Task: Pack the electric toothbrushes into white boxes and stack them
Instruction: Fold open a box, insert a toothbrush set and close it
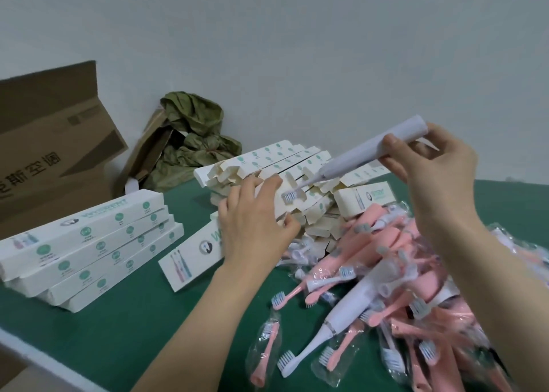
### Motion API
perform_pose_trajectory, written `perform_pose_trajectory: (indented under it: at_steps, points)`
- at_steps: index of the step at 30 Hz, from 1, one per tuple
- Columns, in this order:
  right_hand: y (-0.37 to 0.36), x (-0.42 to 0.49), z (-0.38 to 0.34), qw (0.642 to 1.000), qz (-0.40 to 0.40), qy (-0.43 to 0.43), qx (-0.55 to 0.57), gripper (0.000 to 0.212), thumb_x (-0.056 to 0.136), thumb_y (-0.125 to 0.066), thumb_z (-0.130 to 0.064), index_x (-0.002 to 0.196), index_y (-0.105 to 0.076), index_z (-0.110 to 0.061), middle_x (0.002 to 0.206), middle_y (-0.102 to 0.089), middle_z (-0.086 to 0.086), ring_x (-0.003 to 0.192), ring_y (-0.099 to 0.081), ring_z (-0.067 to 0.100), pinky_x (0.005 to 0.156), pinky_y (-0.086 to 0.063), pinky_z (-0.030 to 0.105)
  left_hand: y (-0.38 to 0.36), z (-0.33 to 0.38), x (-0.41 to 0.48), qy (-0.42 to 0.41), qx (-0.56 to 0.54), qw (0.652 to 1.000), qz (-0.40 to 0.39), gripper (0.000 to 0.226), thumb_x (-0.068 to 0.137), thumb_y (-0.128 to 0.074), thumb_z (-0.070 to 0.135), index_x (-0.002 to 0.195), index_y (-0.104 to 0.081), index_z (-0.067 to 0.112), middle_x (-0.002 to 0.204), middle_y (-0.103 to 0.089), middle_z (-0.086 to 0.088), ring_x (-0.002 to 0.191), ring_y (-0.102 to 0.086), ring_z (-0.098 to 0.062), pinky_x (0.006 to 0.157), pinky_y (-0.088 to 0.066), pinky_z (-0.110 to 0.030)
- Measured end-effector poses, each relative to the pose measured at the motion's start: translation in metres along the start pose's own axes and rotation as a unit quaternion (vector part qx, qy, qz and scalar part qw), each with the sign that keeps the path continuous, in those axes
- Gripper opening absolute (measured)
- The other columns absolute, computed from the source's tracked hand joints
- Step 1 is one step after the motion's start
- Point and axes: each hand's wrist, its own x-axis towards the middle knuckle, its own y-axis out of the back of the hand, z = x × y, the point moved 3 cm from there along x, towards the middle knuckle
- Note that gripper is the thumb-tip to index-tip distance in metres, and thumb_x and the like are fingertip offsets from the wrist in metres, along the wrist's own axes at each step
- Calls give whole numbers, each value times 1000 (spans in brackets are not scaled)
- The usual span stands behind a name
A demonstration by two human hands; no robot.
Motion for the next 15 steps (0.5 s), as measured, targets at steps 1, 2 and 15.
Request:
perform_pose_trajectory:
  at_steps: [1,2,15]
  points:
    - [-3,-2,3,1000,-1,-3,-7,15,85,-67,-3,97,-63,-11,69,-71,-3,79,-71,15,75,-56,21,0,0,0,-4,-6,1000,1,50,72,-64,32,121,-56,25,114,-54,1,104,-43,-20,83,-23,-30]
    - [-7,-6,6,1000,-3,-10,-11,17,85,-67,-3,99,-63,-11,71,-71,-2,79,-71,16,74,-56,22,1,0,-1,-7,-13,1000,2,50,72,-63,32,121,-56,25,114,-55,2,105,-43,-20,83,-23,-30]
    - [-39,-32,25,944,-90,82,-307,31,76,-78,-16,104,-65,-20,98,-61,-3,70,-53,0,72,-45,11,7,2,3,1,-100,995,12,53,70,-70,25,122,-61,19,121,-60,1,113,-49,-24,95,-30,-34]
